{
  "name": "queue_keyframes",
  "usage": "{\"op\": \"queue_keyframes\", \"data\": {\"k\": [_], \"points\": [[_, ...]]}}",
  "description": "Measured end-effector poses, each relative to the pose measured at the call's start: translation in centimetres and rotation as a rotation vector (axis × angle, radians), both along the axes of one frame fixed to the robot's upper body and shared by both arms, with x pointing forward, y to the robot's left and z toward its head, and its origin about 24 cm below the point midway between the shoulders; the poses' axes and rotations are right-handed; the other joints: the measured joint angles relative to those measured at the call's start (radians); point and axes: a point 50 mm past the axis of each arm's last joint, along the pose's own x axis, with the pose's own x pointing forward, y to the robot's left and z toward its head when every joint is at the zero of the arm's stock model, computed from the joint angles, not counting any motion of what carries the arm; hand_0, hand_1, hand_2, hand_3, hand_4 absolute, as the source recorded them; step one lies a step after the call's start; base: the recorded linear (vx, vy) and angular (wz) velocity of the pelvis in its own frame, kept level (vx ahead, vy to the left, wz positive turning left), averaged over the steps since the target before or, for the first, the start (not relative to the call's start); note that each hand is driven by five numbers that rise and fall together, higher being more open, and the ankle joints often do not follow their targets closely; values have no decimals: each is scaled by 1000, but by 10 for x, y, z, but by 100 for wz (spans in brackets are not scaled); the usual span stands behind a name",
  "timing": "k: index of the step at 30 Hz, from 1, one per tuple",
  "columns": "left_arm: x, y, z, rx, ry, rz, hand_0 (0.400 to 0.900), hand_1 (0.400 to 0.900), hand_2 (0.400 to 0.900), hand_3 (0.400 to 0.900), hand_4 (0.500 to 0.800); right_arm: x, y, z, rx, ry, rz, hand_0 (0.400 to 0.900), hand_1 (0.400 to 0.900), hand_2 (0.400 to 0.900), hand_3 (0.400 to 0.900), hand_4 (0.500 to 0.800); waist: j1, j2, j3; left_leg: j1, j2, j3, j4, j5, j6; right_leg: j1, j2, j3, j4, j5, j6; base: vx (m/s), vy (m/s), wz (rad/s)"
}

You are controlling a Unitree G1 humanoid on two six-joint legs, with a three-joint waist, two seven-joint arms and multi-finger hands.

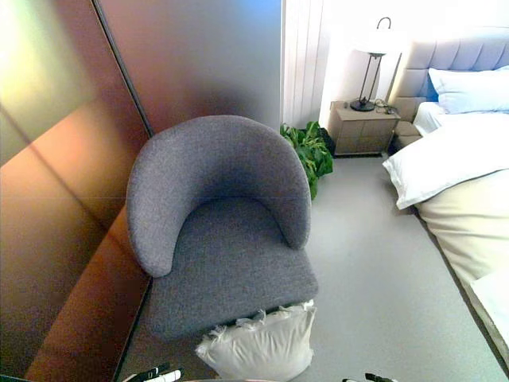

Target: Pick up the pillow and put it on the sofa.

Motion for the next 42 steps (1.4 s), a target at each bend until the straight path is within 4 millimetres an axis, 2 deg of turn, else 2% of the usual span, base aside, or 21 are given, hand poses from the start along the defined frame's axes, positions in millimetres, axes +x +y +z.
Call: {"op": "queue_keyframes", "data": {"k": [4,8,34,36,38,42], "points": [[0,0,0,-2,-1,-1,900,900,900,900,800,0,0,0,0,0,0,900,900,900,900,800,0,0,0,1,0,2,0,0,0,0,0,2,0,0,0,0,0,0],[-2,0,0,3,-5,-1,900,900,900,900,800,2,0,0,0,-6,2,900,900,900,900,800,-22,2,-1,1,0,2,0,0,0,0,0,2,0,0,0,0,0,0],[1,0,1,5,-18,-5,900,900,900,900,800,3,0,1,6,-28,3,900,900,900,900,800,-23,16,10,-4,1,3,0,-1,-1,-3,1,3,0,-2,3,12,-6,1],[3,0,1,5,-23,-10,900,900,900,900,800,10,1,2,18,-58,6,900,900,900,900,800,-23,18,16,-28,2,3,8,-2,-1,-25,0,4,8,-5,0,-155,-25,1],[13,-1,3,7,-48,-33,900,900,900,900,800,28,1,6,26,-130,0,900,900,900,900,800,-22,26,43,-83,3,1,49,-4,1,-84,-4,9,38,-4,-1,-322,-16,3],[68,-9,14,8,-180,-122,900,900,900,900,800,96,-6,30,2,-341,32,900,900,900,900,800,-23,51,186,-284,5,-15,185,-7,12,-278,-25,26,168,-2,-17,-381,-11,5]]}}
